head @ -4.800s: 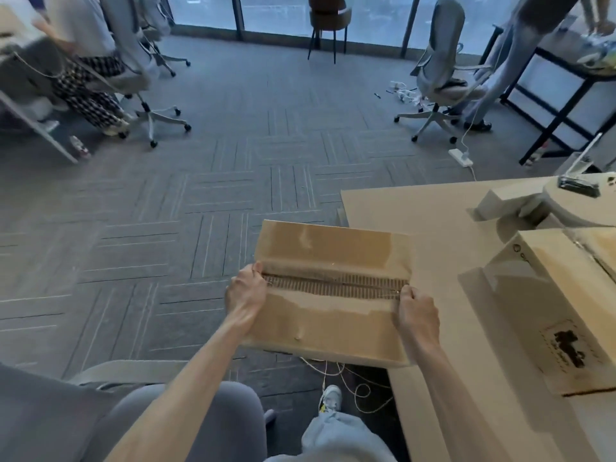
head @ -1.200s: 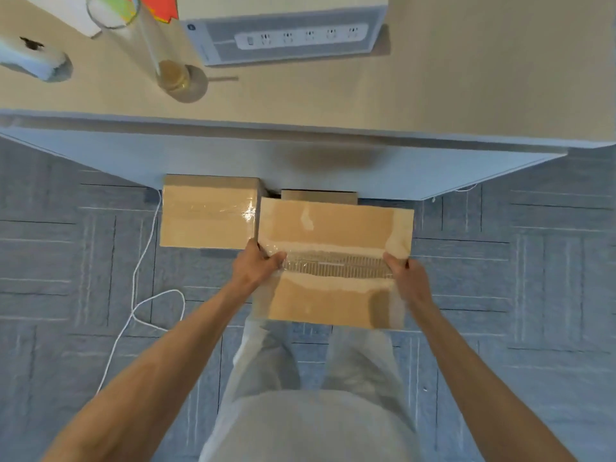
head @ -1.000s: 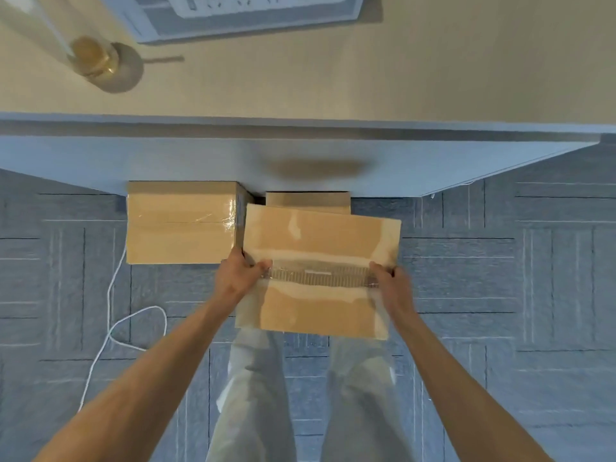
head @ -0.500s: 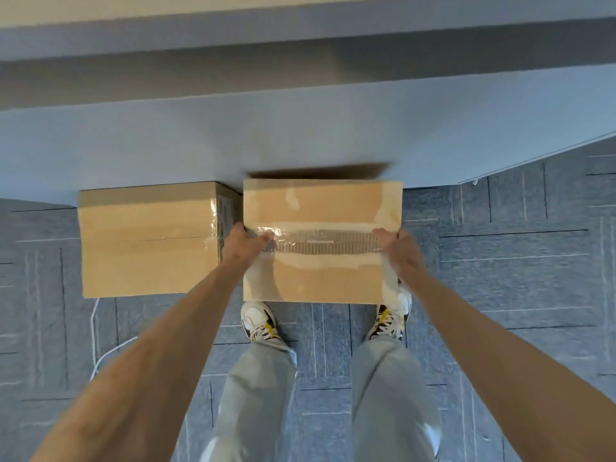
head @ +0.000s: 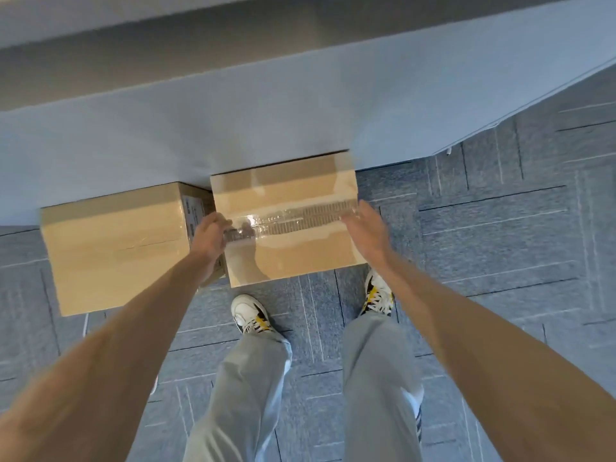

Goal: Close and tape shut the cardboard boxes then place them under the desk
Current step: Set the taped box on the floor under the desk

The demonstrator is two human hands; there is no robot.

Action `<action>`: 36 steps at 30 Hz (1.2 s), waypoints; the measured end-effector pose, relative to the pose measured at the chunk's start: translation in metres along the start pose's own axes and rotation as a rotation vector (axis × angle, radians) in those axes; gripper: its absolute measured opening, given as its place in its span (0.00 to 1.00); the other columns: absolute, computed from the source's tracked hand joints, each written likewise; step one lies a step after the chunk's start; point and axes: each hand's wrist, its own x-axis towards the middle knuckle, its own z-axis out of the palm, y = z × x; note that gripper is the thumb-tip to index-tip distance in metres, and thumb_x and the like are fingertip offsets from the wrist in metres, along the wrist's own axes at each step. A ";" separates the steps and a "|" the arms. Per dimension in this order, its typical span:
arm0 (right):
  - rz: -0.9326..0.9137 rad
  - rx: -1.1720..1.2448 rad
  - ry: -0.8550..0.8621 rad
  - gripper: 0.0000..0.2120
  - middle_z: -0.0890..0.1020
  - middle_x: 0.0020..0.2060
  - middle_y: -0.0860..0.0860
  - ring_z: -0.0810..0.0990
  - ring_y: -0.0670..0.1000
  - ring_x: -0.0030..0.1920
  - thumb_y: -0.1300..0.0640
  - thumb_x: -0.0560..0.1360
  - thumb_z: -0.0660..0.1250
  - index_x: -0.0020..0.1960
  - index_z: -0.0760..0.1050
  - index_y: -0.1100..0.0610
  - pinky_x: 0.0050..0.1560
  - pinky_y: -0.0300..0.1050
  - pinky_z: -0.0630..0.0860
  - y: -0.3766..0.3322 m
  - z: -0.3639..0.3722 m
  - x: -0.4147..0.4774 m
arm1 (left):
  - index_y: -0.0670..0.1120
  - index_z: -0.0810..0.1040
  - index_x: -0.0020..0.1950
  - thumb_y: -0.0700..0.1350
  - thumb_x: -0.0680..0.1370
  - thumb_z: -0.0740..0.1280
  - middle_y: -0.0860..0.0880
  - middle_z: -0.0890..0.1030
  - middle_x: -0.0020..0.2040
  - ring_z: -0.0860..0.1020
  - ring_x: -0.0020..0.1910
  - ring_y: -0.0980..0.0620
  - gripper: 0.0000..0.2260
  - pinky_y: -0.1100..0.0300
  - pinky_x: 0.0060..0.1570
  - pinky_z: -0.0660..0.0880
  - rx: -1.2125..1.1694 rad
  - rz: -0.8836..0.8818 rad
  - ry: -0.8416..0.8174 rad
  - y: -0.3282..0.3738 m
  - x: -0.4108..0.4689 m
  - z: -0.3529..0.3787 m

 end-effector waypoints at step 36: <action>-0.414 0.781 0.471 0.10 0.84 0.53 0.43 0.81 0.44 0.56 0.57 0.77 0.67 0.54 0.79 0.43 0.62 0.47 0.76 -0.086 -0.460 -0.359 | 0.48 0.80 0.54 0.42 0.83 0.58 0.50 0.82 0.54 0.80 0.55 0.53 0.11 0.55 0.52 0.77 0.103 0.603 -0.523 0.299 -0.532 0.340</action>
